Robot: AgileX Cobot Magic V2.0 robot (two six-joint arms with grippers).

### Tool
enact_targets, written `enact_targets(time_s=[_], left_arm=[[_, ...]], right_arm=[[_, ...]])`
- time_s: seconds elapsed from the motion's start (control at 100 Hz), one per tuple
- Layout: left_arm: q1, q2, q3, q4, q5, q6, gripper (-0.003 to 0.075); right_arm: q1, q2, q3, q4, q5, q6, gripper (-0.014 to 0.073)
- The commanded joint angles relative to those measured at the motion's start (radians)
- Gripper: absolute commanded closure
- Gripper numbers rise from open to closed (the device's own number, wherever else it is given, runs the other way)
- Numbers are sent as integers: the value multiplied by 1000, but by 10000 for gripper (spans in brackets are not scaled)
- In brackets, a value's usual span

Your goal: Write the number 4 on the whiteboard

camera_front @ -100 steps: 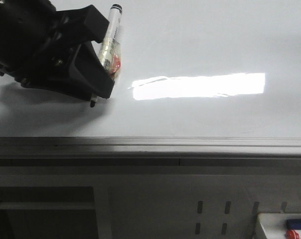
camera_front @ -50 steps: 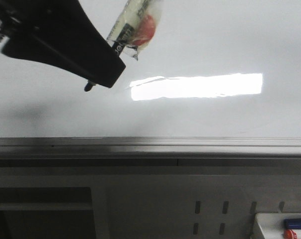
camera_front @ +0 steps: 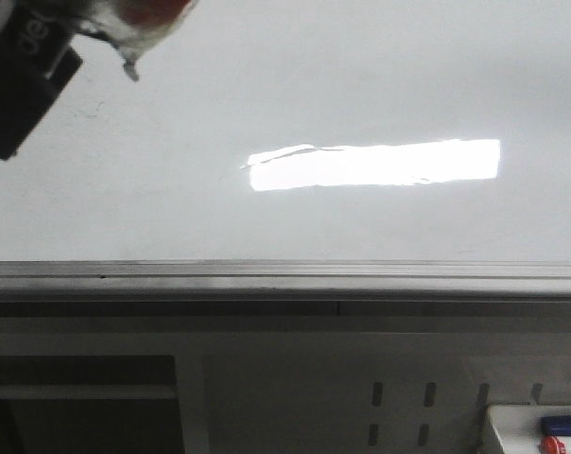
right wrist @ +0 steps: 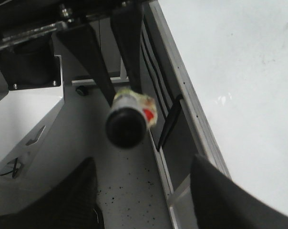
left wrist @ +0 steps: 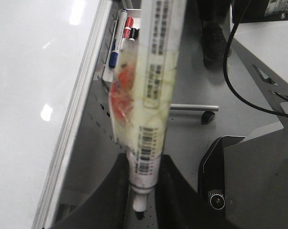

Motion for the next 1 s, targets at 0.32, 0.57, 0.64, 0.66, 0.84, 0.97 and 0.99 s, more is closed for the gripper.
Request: enact_targets(time_s=[0.32,0.57,0.64,0.66,0.84,0.97,0.99], left_arm=[[-7,-13,-29,-21,-16,1,741],[-7,-13,-29,-21,-16,1,741],[-7,-13,-29,-21,-16,1,741],[-7,-13,-29,-21,-16,1,741],[-7,-13,-29,-21,-16,1,741],[-7,-13,-29,-21,-16,1,741],[-7,-13,-29,-21,-16,1,741]], right_arm=[[36,94,-103,58,-129,-16,207],[36,136,-103,75,-129,-16,207],[36,145,-103,75,-129,-16,209],[36,151,-103,77,-129,-16,209],[36,178,-103,92,-129,-16,210],[36,189,-103,97,-131,-16,239],[36,189,-103,98,-131,-16,256]])
